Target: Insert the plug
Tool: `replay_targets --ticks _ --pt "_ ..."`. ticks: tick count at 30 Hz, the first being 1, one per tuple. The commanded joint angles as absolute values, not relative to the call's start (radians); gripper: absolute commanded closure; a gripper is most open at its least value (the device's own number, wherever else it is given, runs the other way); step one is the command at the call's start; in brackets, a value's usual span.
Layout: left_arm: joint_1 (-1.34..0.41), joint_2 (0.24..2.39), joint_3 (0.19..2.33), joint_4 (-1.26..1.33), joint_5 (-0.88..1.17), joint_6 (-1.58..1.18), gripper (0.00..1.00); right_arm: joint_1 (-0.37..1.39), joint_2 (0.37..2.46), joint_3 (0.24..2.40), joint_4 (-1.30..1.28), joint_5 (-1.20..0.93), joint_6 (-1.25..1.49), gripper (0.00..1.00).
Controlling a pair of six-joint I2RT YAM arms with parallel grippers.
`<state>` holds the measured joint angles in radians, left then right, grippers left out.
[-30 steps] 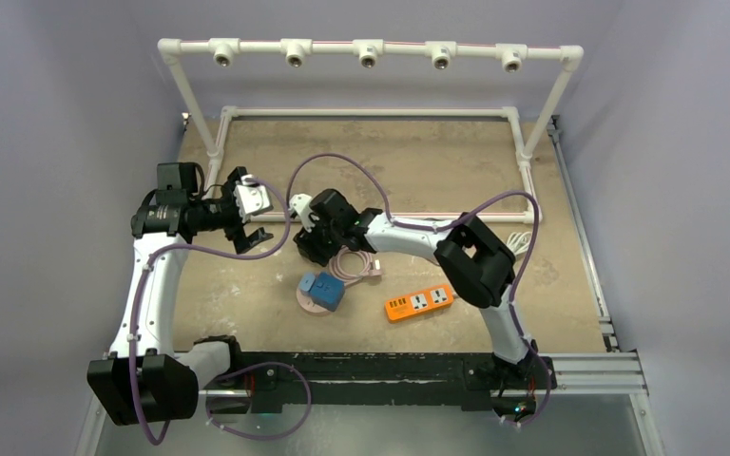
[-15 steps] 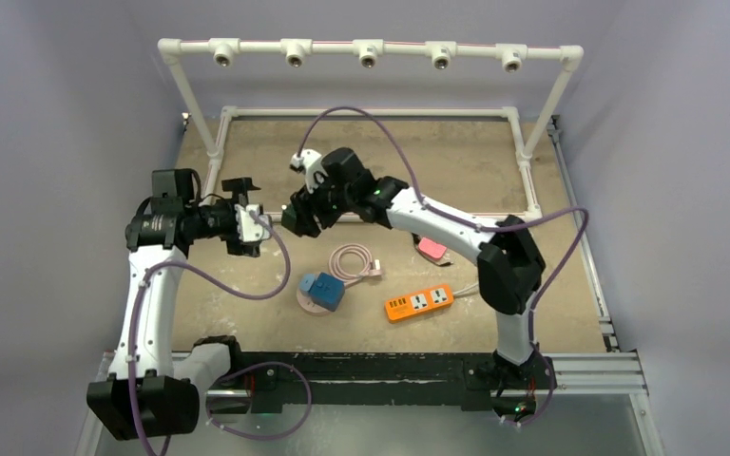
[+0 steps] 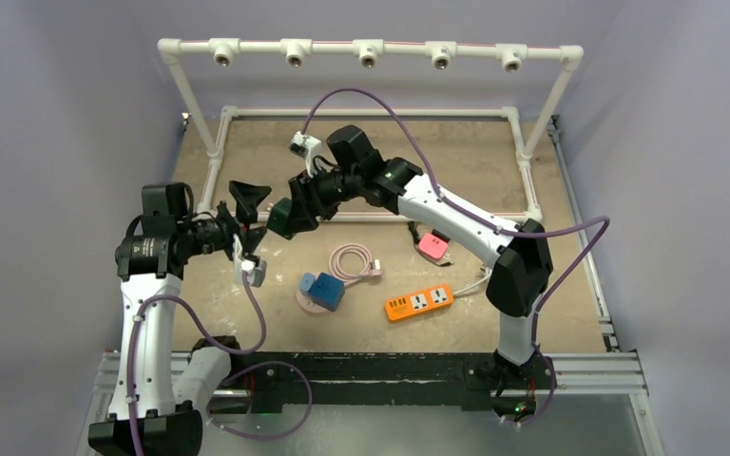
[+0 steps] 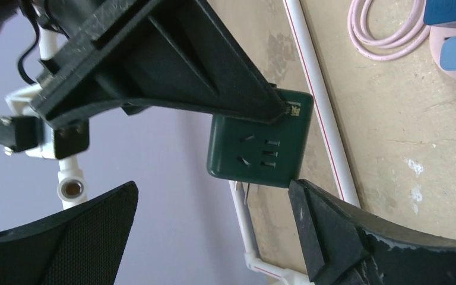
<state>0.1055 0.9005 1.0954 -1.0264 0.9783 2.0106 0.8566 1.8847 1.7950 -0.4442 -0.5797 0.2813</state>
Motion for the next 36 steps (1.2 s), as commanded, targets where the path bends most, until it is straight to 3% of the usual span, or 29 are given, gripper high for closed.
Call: replay_targets --ticks 1,8,13,23,27,29,36 --pt "0.111 0.905 1.110 -1.092 1.096 2.159 0.01 0.857 1.891 1.870 -0.474 -0.654 0.319 0.73" --pt "0.071 0.976 1.152 -1.336 1.027 2.401 0.04 0.859 1.890 1.879 -0.463 -0.683 0.346 0.73" --pt "0.044 0.974 1.153 -1.316 1.011 2.400 0.22 0.863 1.898 1.885 -0.449 -0.708 0.369 0.73" --pt "-0.067 0.978 1.152 -1.233 0.944 2.329 0.43 0.870 1.927 1.921 -0.456 -0.758 0.397 0.69" --pt "-0.080 0.976 1.151 -1.191 0.935 2.241 0.66 0.870 1.899 1.887 -0.468 -0.767 0.378 0.55" --pt "-0.080 0.981 1.158 -1.168 0.938 2.141 1.00 0.866 1.859 1.843 -0.448 -0.753 0.364 0.44" --pt "-0.084 1.091 1.269 -1.045 0.997 1.412 1.00 0.817 1.704 1.722 -0.415 -0.672 0.289 0.12"
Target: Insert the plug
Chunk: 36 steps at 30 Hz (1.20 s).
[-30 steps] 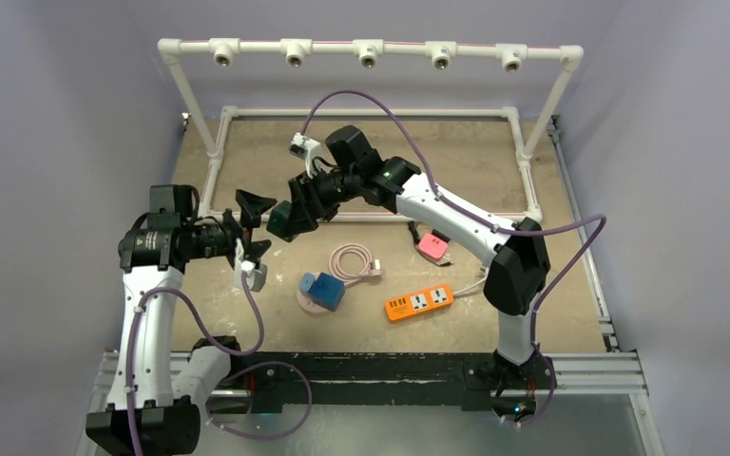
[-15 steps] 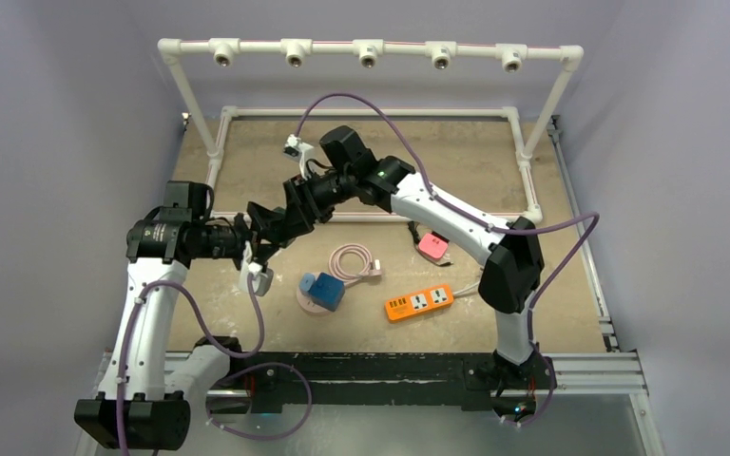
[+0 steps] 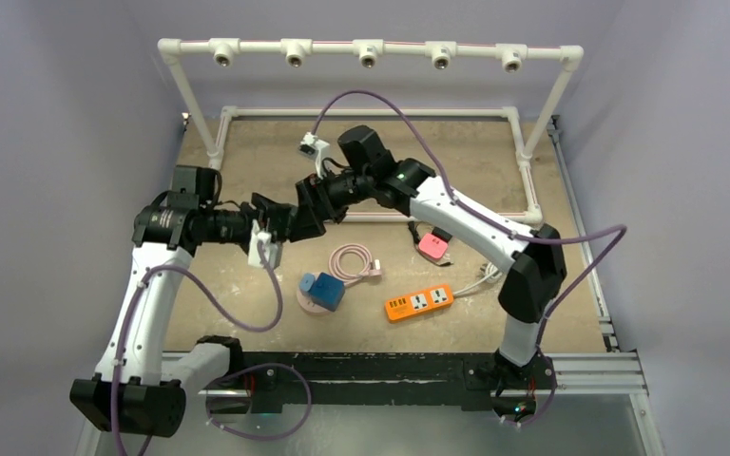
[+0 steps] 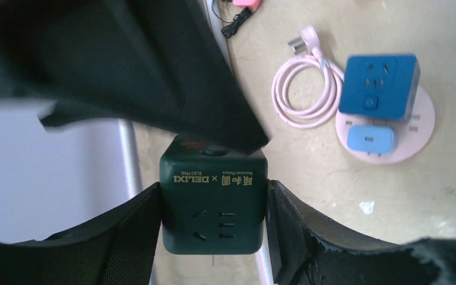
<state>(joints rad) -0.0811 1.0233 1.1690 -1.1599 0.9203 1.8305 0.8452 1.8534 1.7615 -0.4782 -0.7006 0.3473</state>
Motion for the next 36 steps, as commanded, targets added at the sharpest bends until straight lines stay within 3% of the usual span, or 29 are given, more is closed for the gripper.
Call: replay_targets --ticks 1,5,14,36 --pt "-0.084 1.111 1.288 -1.041 1.018 1.334 1.00 0.807 1.679 1.697 -0.409 -0.666 0.277 0.10" --pt "-0.084 1.145 1.310 -0.982 1.146 1.042 1.00 0.769 1.575 1.602 -0.391 -0.643 0.198 0.03" --pt "-0.096 1.157 1.315 -0.885 1.364 0.702 1.00 0.767 1.229 1.287 -0.235 -0.599 -0.237 0.01" --pt "-0.135 1.122 1.296 -0.826 1.403 0.622 1.00 0.818 1.401 1.423 -0.162 -0.772 -0.125 0.01"
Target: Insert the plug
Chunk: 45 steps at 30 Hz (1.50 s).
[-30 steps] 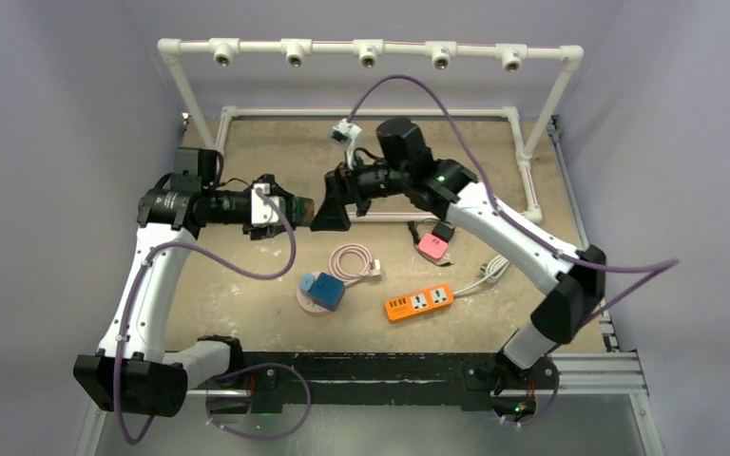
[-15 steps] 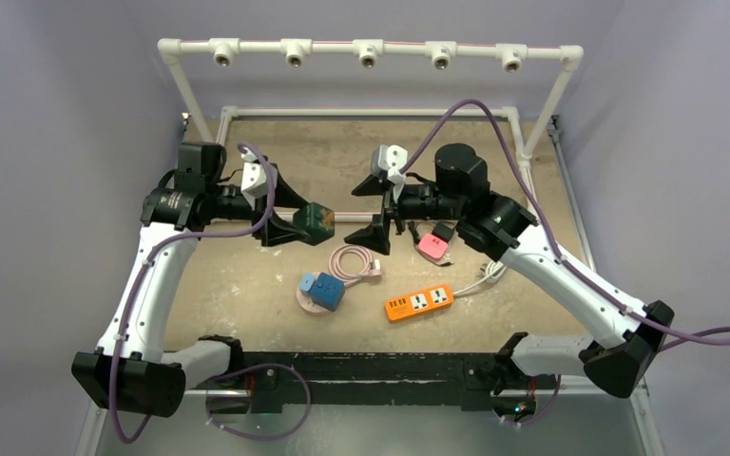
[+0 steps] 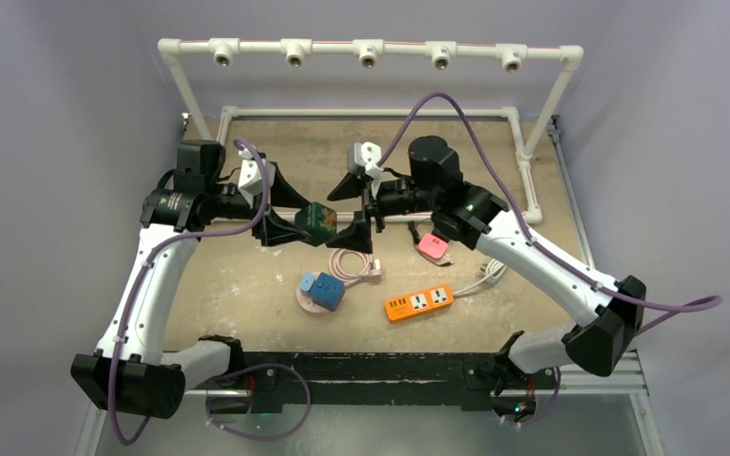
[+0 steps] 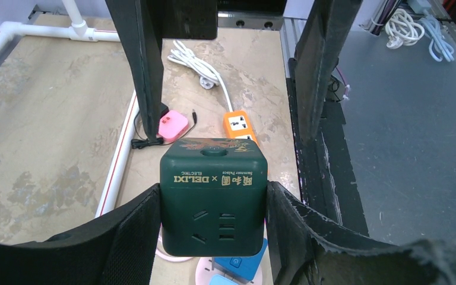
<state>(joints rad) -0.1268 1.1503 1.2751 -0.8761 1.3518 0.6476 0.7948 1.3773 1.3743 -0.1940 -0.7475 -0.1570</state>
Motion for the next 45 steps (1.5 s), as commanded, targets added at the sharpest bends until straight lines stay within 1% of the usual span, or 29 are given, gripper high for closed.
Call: replay_targets --ticks 1,6,8,10,11,12,13,14,15,16,17,18,19,20,22,24,30,34,37,41,45 --pt "-0.135 1.119 1.295 -0.821 1.400 0.619 1.00 0.823 1.409 1.427 -0.165 -0.771 -0.122 0.01" --pt "-0.135 1.111 1.293 -0.810 1.400 0.608 1.00 0.851 1.443 1.445 -0.173 -0.725 -0.111 0.01" --pt "-0.135 1.109 1.294 -0.806 1.402 0.605 1.00 0.851 1.460 1.458 -0.182 -0.704 -0.104 0.05" --pt "-0.135 1.105 1.292 -0.807 1.402 0.603 1.00 0.851 1.470 1.468 -0.181 -0.678 -0.090 0.12" --pt "-0.136 1.105 1.291 -0.807 1.402 0.601 1.00 0.851 1.471 1.472 -0.177 -0.670 -0.083 0.20" --pt "-0.136 1.103 1.289 -0.806 1.402 0.600 1.00 0.851 1.469 1.473 -0.169 -0.662 -0.076 0.29" --pt "-0.137 1.103 1.289 -0.807 1.400 0.600 1.00 0.851 1.467 1.471 -0.161 -0.652 -0.066 0.46" --pt "-0.137 1.102 1.287 -0.807 1.395 0.600 1.00 0.851 1.465 1.471 -0.153 -0.636 -0.059 0.71" --pt "-0.137 1.101 1.289 -0.805 1.386 0.598 1.00 0.851 1.461 1.468 -0.149 -0.617 -0.050 0.85" --pt "-0.137 1.099 1.290 -0.801 1.373 0.594 0.73 0.851 1.456 1.465 -0.151 -0.604 -0.043 0.89" --pt "-0.137 1.096 1.291 -0.788 1.358 0.585 0.41 0.851 1.450 1.462 -0.158 -0.594 -0.042 0.89" --pt "-0.137 1.092 1.293 -0.768 1.336 0.571 0.14 0.851 1.444 1.457 -0.167 -0.585 -0.044 0.88" --pt "-0.137 1.085 1.292 -0.745 1.316 0.552 0.06 0.851 1.436 1.449 -0.175 -0.576 -0.042 0.88" --pt "-0.137 1.077 1.292 -0.725 1.292 0.541 0.04 0.851 1.428 1.440 -0.182 -0.572 -0.039 0.88" --pt "-0.136 1.058 1.285 -0.686 1.242 0.529 0.01 0.851 1.410 1.424 -0.196 -0.511 -0.025 0.90" --pt "-0.137 1.030 1.268 -0.627 1.185 0.525 0.01 0.851 1.400 1.422 -0.208 -0.446 0.005 0.91" --pt "-0.137 0.904 1.132 -0.438 1.073 0.590 0.01 0.850 1.430 1.499 -0.158 -0.229 0.261 0.93" --pt "-0.137 0.869 1.091 -0.415 1.026 0.694 0.01 0.863 1.475 1.556 -0.076 -0.216 0.386 0.94" --pt "-0.137 0.871 1.094 -0.450 1.017 0.774 0.01 0.899 1.515 1.599 -0.051 -0.207 0.427 0.94" --pt "-0.137 0.852 1.063 -0.351 0.960 0.760 0.01 0.925 1.576 1.674 -0.106 -0.214 0.440 0.93" --pt "-0.137 0.826 1.011 -0.240 0.909 0.711 0.02 0.935 1.583 1.674 -0.107 -0.213 0.457 0.93"
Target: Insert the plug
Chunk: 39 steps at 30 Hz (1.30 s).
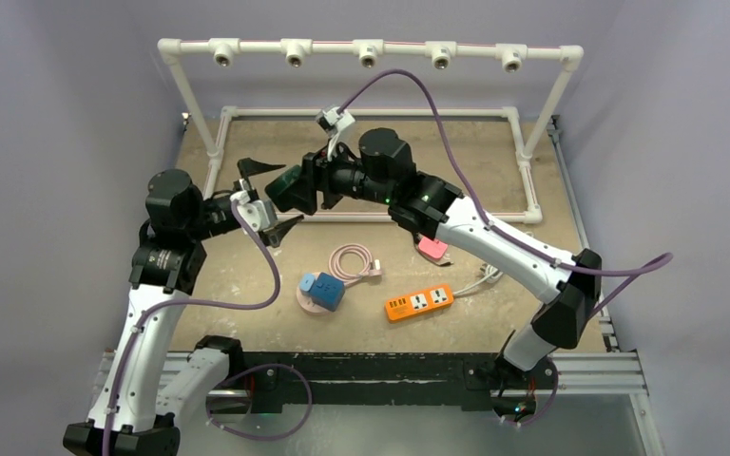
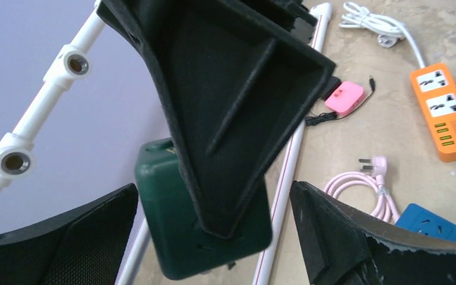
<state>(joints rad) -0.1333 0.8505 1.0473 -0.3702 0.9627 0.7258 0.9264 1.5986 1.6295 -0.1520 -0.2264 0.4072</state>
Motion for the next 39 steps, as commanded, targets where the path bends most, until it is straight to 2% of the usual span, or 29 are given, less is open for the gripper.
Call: replay_targets --ticks 1,4,7,8,12,13,14,15,18,21,23,24,25,26,27,28,35,39 --pt "-0.137 0.827 1.015 -0.249 0.911 0.716 0.08 0.936 1.582 1.670 -0.105 -0.211 0.460 0.93" --pt "-0.137 0.839 1.039 -0.303 0.938 0.741 0.31 0.939 1.581 1.669 -0.113 -0.205 0.463 0.90" --pt "-0.137 0.844 1.048 -0.321 0.952 0.755 0.56 0.939 1.580 1.669 -0.121 -0.207 0.463 0.81" --pt "-0.137 0.845 1.050 -0.332 0.956 0.766 0.62 0.939 1.579 1.670 -0.124 -0.206 0.464 0.75" --pt "-0.137 0.858 1.074 -0.400 0.994 0.812 0.82 0.939 1.592 1.680 -0.158 -0.192 0.480 0.35" --pt "-0.137 0.859 1.075 -0.406 0.997 0.813 0.95 0.939 1.598 1.690 -0.167 -0.193 0.480 0.30" --pt "-0.137 0.859 1.075 -0.402 0.997 0.809 1.00 0.939 1.607 1.701 -0.176 -0.195 0.483 0.28" --pt "-0.137 0.854 1.069 -0.394 0.997 0.805 1.00 0.939 1.613 1.710 -0.188 -0.194 0.490 0.28" --pt "-0.137 0.846 1.060 -0.397 1.003 0.809 1.00 0.939 1.616 1.707 -0.184 -0.203 0.508 0.36" --pt "-0.137 0.840 1.047 -0.385 0.989 0.797 1.00 0.939 1.613 1.708 -0.211 -0.235 0.518 0.60" --pt "-0.137 0.840 1.040 -0.378 0.976 0.787 0.92 0.937 1.602 1.706 -0.257 -0.210 0.513 0.80" --pt "-0.137 0.841 1.037 -0.378 0.976 0.779 0.72 0.936 1.592 1.698 -0.277 -0.195 0.512 0.88" --pt "-0.137 0.841 1.029 -0.380 0.984 0.773 0.33 0.935 1.581 1.687 -0.307 -0.177 0.506 0.93" --pt "-0.137 0.843 1.025 -0.391 0.997 0.778 0.07 0.931 1.568 1.680 -0.326 -0.162 0.499 0.98" --pt "-0.137 0.848 1.025 -0.411 1.004 0.780 0.02 0.927 1.557 1.677 -0.384 -0.137 0.487 1.00" --pt "-0.137 0.858 1.028 -0.426 1.002 0.771 0.01 0.925 1.544 1.675 -0.437 -0.103 0.472 1.00" --pt "-0.137 1.016 1.095 -0.659 0.935 0.762 0.01 0.918 1.413 1.517 -0.810 0.160 0.411 1.00" --pt "-0.137 1.043 1.067 -0.636 0.897 0.699 0.01 0.895 1.334 1.361 -0.929 0.236 0.483 1.00"
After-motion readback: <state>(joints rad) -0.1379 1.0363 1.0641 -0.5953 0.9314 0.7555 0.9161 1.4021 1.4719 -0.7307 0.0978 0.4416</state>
